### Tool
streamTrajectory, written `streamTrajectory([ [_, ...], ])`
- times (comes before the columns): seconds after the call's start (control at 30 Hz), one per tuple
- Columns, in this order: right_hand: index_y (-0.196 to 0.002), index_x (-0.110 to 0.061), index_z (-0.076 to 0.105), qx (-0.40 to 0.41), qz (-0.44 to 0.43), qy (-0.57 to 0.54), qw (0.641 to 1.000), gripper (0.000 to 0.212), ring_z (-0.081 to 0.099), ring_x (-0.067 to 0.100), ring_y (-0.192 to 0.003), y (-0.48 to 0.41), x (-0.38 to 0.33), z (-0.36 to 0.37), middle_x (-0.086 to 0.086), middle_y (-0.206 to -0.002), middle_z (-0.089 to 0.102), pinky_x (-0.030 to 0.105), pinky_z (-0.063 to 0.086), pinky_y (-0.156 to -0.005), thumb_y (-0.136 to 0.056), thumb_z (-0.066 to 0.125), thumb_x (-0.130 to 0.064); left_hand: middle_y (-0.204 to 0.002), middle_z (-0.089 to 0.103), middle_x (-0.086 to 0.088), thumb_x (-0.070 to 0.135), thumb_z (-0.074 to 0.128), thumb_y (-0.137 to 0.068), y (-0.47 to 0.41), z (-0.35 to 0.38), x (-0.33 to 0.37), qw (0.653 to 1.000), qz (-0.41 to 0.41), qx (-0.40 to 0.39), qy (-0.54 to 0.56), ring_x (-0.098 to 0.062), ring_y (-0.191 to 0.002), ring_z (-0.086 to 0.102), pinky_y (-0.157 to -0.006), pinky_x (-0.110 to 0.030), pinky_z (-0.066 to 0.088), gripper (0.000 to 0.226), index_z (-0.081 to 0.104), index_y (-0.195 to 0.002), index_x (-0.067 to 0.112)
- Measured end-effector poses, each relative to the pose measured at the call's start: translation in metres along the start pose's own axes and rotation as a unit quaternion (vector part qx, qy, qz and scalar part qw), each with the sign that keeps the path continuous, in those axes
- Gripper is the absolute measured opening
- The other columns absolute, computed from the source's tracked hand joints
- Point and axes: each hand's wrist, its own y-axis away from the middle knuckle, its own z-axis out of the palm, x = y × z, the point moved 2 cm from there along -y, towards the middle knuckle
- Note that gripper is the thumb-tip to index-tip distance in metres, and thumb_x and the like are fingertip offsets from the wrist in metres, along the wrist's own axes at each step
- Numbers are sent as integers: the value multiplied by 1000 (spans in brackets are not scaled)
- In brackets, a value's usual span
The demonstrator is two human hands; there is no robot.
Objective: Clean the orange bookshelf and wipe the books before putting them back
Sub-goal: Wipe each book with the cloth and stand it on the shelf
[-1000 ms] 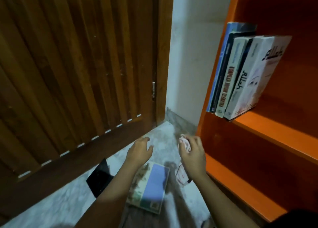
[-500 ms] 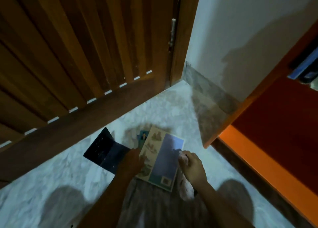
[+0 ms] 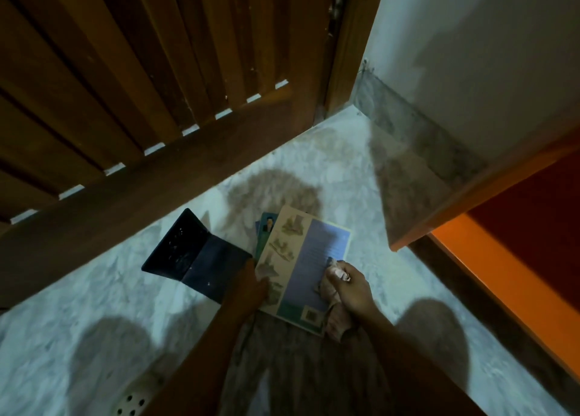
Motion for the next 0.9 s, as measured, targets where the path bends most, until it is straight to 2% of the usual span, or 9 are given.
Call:
streamTrajectory([
  [0.07, -82, -10, 63, 13, -9, 1, 1000, 17, 66, 21, -80, 5, -4, 3, 4, -81, 69, 35, 55, -70, -93, 54, -19, -109, 59, -6, 37, 54, -93, 2, -2, 3, 1000, 8, -15, 6, -16, -92, 59, -75, -27, 48, 34, 52, -112, 10],
  [0.17, -76, -15, 64, 34, -29, -6, 999, 16, 66, 23, -76, 14, -13, 5, 4, -76, 69, 44, 56, -74, -89, 56, -13, -110, 59, -10, 29, 49, -97, 9, -8, 2, 1000, -11, -2, -25, -22, -98, 59, -81, -29, 48, 29, 54, -116, 7],
  [0.3, -85, -14, 68, 43, -66, 6, 997, 18, 60, 5, -63, 33, -39, 0, 13, -87, 70, 16, 49, -58, -89, 54, -3, -117, 58, -14, 31, 48, -96, 29, -19, 2, 1000, -25, -5, -7, -26, -103, 57, -81, -31, 46, 33, 53, -119, 7],
  [0.4, -87, -17, 68, 25, -140, 64, 988, 13, 63, 12, -78, 53, -65, -6, 9, -95, 69, 21, 50, -69, -88, 55, -15, -103, 61, -12, 41, 52, -91, 49, -35, 20, 996, -4, 26, 85, -25, -93, 59, -79, -36, 48, 32, 58, -95, 11],
  [0.5, -89, -33, 64, 3, -219, 96, 971, 13, 64, 15, -94, 78, -96, -14, -3, -102, 69, 37, 53, -84, -82, 60, -24, -110, 55, -11, 19, 49, -97, 76, -54, 47, 988, 35, 51, 139, -32, -110, 54, -89, -36, 45, 27, 51, -119, 3],
  [0.63, -79, -39, 66, 0, -297, 86, 951, 36, 65, 9, -91, 117, -148, -29, -6, -96, 70, 25, 50, -84, -81, 63, -2, -137, 45, -14, 19, 56, -92, 105, -78, 66, 976, 64, 123, 169, -34, -124, 46, -102, -43, 42, 56, 31, -141, 9],
  [0.7, -82, -26, 71, 8, -317, 55, 947, 30, 64, 2, -87, 139, -171, -42, -5, -93, 70, 16, 48, -80, -82, 60, 2, -144, 41, -15, 17, 55, -93, 123, -89, 77, 960, 98, 145, 217, -33, -129, 43, -103, -44, 41, 66, 20, -147, 10],
  [0.77, -86, -12, 72, 13, -324, 5, 946, 23, 64, -1, -84, 162, -193, -58, -1, -92, 71, 11, 47, -75, -84, 57, 5, -138, 45, -2, 15, 51, -96, 149, -99, 95, 935, 160, 153, 277, -22, -123, 47, -100, -36, 41, 67, 11, -150, 16],
  [0.9, -86, -12, 71, 7, -351, -69, 934, 22, 68, 9, -82, 209, -235, -92, 0, -90, 71, 21, 55, -71, -85, 58, 6, -128, 54, 6, 24, 46, -98, 191, -116, 128, 863, 274, 157, 394, -4, -99, 59, -88, -36, 50, 61, 12, -148, 33],
])
